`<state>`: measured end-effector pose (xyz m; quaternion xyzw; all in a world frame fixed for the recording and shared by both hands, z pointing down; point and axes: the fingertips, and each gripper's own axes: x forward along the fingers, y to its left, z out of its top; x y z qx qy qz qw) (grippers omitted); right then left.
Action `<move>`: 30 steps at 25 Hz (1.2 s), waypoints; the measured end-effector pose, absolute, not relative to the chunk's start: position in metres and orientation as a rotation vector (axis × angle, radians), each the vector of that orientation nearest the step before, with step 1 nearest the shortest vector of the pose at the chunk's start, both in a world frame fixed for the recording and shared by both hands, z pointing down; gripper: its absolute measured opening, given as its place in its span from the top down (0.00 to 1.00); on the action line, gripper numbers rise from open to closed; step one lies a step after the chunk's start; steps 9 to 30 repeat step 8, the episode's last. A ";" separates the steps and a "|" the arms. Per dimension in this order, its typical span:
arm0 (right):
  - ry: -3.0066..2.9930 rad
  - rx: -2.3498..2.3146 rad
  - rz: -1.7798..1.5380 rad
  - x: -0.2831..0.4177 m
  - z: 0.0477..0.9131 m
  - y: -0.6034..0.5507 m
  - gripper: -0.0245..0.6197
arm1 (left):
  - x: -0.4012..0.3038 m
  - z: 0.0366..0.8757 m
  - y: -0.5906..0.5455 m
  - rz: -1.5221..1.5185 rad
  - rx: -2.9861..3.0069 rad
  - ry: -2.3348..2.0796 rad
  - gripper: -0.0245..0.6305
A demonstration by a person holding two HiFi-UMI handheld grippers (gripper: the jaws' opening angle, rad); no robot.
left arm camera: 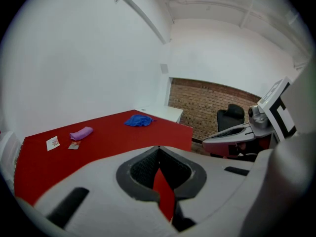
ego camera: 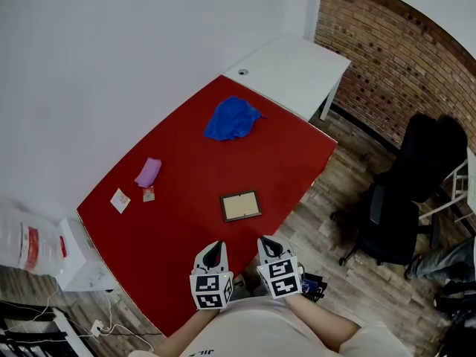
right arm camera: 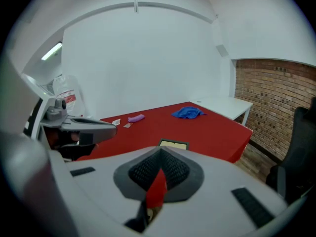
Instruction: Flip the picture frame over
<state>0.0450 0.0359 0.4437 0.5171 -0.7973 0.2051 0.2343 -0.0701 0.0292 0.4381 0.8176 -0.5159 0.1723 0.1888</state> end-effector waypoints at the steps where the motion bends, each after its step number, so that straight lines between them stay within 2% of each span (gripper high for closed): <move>1: -2.190 1.418 0.564 0.045 0.445 0.037 0.95 | -0.070 0.437 0.030 0.484 2.301 -1.451 0.95; 30: -2.191 1.426 0.576 0.046 0.445 0.039 0.96 | -0.072 0.437 0.032 0.483 2.298 -1.452 0.95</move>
